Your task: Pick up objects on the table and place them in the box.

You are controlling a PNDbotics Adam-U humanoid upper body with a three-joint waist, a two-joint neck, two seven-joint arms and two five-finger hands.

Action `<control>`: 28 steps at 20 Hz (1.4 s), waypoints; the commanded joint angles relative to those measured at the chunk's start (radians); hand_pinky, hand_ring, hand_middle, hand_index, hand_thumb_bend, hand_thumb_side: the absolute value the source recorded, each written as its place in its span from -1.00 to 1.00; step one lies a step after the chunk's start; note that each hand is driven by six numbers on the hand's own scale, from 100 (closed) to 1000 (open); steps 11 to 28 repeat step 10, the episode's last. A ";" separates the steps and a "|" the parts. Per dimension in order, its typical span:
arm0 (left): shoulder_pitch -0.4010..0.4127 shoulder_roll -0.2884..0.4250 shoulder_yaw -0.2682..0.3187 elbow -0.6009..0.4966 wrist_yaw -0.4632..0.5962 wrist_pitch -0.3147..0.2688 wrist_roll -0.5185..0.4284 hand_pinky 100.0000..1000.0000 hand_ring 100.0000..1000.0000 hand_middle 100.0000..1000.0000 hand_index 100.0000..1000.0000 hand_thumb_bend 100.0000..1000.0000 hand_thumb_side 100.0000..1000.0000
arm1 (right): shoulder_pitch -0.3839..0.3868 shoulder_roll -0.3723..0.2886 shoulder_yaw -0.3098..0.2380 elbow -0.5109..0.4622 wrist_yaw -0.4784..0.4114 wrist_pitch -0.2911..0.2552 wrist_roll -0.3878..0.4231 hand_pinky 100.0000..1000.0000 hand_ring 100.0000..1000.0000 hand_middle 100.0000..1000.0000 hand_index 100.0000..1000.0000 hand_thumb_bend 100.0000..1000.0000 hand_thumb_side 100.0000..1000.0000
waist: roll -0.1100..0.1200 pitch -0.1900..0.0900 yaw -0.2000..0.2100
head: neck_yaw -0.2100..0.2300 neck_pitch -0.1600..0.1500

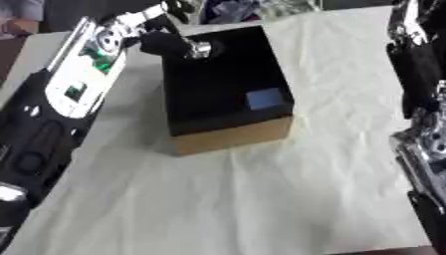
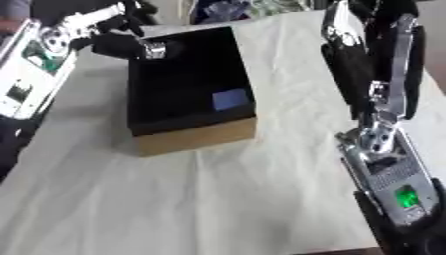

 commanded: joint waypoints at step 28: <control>0.189 0.135 0.169 -0.508 0.327 0.153 0.402 0.78 0.30 0.48 0.78 -1.00 -0.12 | -0.004 -0.019 -0.033 -0.015 0.021 -0.005 -0.019 0.68 0.55 0.06 0.51 -1.00 -0.32 | -0.024 -0.039 0.039 | -0.023 0.012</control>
